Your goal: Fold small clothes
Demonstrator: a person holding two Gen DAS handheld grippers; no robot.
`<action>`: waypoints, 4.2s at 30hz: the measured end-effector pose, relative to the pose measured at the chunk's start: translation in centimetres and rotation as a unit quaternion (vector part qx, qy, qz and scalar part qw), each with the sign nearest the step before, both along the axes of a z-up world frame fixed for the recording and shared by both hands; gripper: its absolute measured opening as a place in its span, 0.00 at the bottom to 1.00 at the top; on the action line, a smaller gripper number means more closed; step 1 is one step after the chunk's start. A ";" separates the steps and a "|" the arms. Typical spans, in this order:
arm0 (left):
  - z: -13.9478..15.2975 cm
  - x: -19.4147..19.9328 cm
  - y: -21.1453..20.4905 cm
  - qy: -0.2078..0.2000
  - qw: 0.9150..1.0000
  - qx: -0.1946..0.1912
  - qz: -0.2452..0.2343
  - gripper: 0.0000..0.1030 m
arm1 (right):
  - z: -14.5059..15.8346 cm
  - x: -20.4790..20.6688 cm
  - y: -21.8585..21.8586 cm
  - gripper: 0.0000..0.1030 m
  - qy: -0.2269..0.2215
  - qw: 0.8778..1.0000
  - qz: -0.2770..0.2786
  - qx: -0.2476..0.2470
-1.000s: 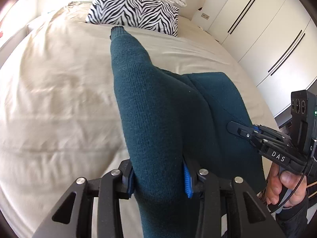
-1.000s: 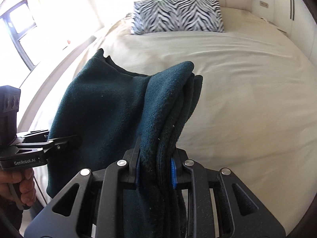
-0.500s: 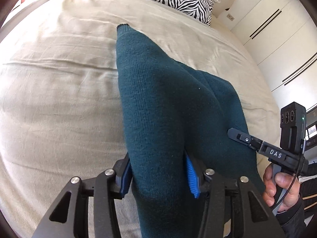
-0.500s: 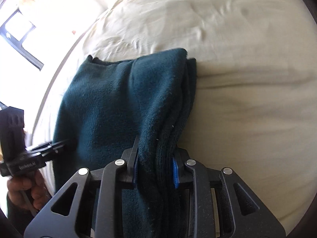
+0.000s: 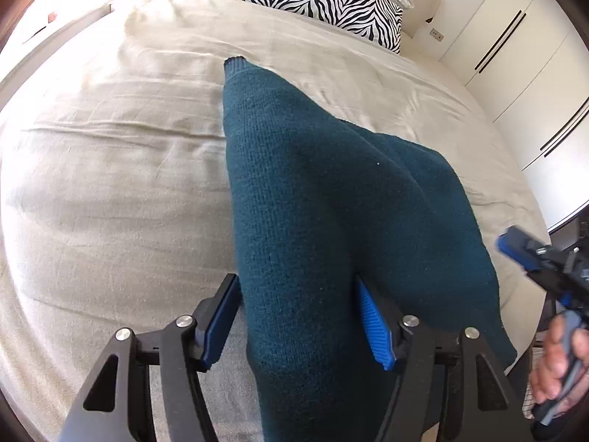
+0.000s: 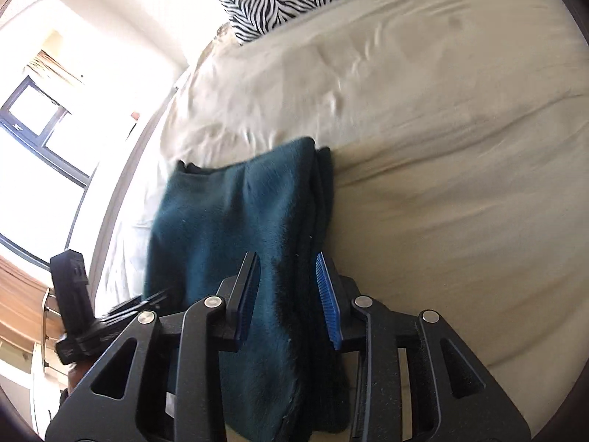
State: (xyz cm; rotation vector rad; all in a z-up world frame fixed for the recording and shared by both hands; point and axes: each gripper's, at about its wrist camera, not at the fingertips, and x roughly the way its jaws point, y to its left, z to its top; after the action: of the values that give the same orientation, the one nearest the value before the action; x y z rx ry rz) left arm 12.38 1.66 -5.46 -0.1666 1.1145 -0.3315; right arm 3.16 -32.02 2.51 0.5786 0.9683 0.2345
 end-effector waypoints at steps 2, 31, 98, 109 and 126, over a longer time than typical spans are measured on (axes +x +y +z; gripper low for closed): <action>0.1 -0.1 -0.1 -0.004 1.000 0.008 0.001 0.65 | 1.3 -0.7 0.5 0.29 -0.024 0.999 0.023 0.024; 12.6 -13.7 -0.4 -0.402 0.903 0.119 0.092 1.00 | 10.9 -12.9 1.4 0.97 -0.278 0.927 -0.118 -0.222; 2.2 -13.6 1.5 -0.085 0.985 0.124 0.088 1.00 | 0.3 -11.6 8.9 1.00 0.008 0.957 -0.017 -0.289; 1.7 -13.6 1.0 -0.079 0.986 0.124 0.083 1.00 | -0.4 -11.3 8.3 1.00 0.018 0.960 -0.022 -0.280; 1.5 -13.6 1.0 -0.075 0.986 0.124 0.082 1.00 | -0.7 -11.3 8.2 1.00 0.019 0.960 -0.023 -0.279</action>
State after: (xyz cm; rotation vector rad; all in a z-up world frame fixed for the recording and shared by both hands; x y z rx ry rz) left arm -1.21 2.67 -4.01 -0.0113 0.9756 -0.0543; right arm -8.10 -23.87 1.86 0.0867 1.0030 -0.0957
